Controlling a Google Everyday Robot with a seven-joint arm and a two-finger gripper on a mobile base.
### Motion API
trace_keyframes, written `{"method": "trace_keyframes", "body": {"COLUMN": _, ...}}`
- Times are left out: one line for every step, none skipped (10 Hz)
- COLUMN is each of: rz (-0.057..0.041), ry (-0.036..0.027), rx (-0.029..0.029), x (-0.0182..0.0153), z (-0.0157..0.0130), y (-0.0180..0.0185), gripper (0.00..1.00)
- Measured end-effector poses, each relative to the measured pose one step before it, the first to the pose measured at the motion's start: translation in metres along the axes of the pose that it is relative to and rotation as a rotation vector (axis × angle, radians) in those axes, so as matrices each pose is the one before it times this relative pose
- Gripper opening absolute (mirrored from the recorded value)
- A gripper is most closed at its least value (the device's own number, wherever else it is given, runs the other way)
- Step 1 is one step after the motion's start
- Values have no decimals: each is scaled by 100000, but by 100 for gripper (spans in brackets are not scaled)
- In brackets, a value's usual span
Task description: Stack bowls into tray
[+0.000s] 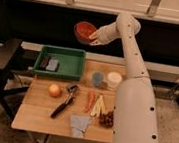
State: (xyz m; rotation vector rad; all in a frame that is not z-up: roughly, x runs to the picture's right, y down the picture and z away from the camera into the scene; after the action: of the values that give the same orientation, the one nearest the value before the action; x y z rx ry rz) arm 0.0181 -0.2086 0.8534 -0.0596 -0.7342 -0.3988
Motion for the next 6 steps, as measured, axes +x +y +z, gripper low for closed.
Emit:
{"method": "trace_keyframes", "body": {"rz": 151, "ry": 113, "rx": -78, "x": 122, "z": -18, "y": 128, "gripper": 0}}
{"method": "trace_keyframes", "body": {"rz": 29, "ry": 96, "rx": 108, "x": 43, "z": -89, "y": -16, "gripper": 0}}
{"method": "trace_keyframes", "body": {"rz": -4, "ry": -18, "rx": -79, "x": -5, "z": 39, "y": 27, "gripper": 0}}
{"method": "trace_keyframes", "body": {"rz": -100, "ry": -20, "rx": -50, "x": -46, "z": 52, "y": -13, "gripper": 0}}
{"method": "trace_keyframes", "body": {"rz": -273, "ry": 119, "rx": -300, "x": -31, "z": 86, "y": 109, "gripper": 0}}
{"method": "trace_keyframes", "body": {"rz": -2165, "ry": 281, "rx": -1083, "x": -559, "z": 316, "y": 227, "gripper": 0}}
